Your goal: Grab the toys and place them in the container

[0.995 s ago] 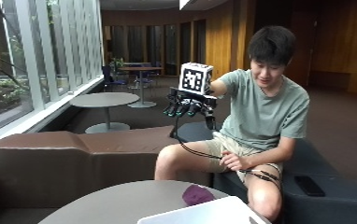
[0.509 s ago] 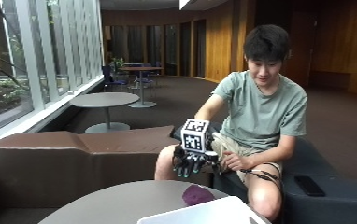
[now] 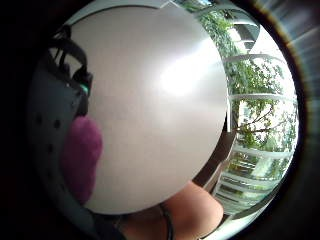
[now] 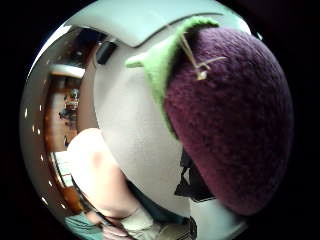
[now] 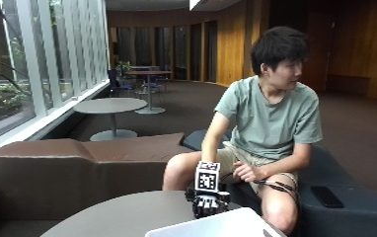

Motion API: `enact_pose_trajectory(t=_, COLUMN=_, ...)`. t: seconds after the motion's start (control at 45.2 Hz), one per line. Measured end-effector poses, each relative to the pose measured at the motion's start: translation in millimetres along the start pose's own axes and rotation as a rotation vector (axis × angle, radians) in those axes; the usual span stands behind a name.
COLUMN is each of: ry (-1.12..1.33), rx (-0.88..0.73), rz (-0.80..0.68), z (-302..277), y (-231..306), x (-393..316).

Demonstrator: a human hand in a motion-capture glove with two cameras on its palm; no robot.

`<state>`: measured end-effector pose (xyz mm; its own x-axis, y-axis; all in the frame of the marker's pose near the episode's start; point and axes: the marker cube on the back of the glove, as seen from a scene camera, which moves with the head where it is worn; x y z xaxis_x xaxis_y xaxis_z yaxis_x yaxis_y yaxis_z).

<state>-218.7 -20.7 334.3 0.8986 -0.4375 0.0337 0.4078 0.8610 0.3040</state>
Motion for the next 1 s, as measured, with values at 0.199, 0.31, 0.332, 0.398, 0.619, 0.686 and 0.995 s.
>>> enact_pose_trajectory(t=0.199, ry=0.026, rx=-0.089, rz=0.013, z=-4, y=8, x=-1)
enact_pose_trajectory(t=0.31, ry=0.026, rx=-0.052, rz=0.040, z=-4, y=6, x=-1)
enact_pose_trajectory(t=0.332, ry=0.027, rx=-0.046, rz=0.043, z=-5, y=6, x=-1)
enact_pose_trajectory(t=0.398, ry=0.035, rx=-0.034, rz=0.049, z=-8, y=3, x=-2)
enact_pose_trajectory(t=0.619, ry=0.060, rx=-0.011, rz=0.005, z=-21, y=5, x=-1)
enact_pose_trajectory(t=0.686, ry=0.063, rx=0.154, rz=-0.033, z=-25, y=-12, x=-1)
enact_pose_trajectory(t=0.995, ry=0.086, rx=-0.002, rz=-0.007, z=-64, y=-1, x=0)
